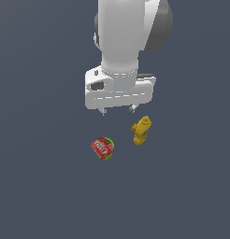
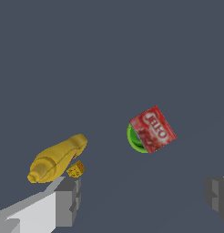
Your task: Pick up a designated object from a clutter of objects.
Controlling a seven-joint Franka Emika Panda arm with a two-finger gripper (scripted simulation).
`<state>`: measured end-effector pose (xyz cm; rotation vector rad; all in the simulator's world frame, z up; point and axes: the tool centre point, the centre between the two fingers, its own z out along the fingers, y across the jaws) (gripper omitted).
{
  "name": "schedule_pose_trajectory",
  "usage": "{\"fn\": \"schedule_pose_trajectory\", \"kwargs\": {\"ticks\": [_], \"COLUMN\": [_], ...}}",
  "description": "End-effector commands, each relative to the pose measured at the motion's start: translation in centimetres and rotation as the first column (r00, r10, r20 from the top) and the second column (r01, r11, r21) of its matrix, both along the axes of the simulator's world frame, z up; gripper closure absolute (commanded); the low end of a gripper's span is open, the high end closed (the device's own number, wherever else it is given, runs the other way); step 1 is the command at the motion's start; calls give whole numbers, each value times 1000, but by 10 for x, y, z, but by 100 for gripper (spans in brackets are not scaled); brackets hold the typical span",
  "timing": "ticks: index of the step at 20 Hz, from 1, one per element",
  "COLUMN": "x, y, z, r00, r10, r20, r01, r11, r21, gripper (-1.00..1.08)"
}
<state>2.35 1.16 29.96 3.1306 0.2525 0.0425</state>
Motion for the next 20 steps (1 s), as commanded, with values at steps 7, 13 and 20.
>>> {"fn": "schedule_pose_trajectory", "kwargs": {"ticks": [7, 13, 20], "x": [15, 25, 31], "y": [-19, -35, -53], "z": [-42, -79, -119], "r00": [988, 961, 914], "r10": [151, 276, 405], "r20": [-8, -15, -22], "r01": [-151, -276, -405], "r11": [988, 961, 914], "r21": [-4, -5, -4], "gripper": [-92, -92, -92]}}
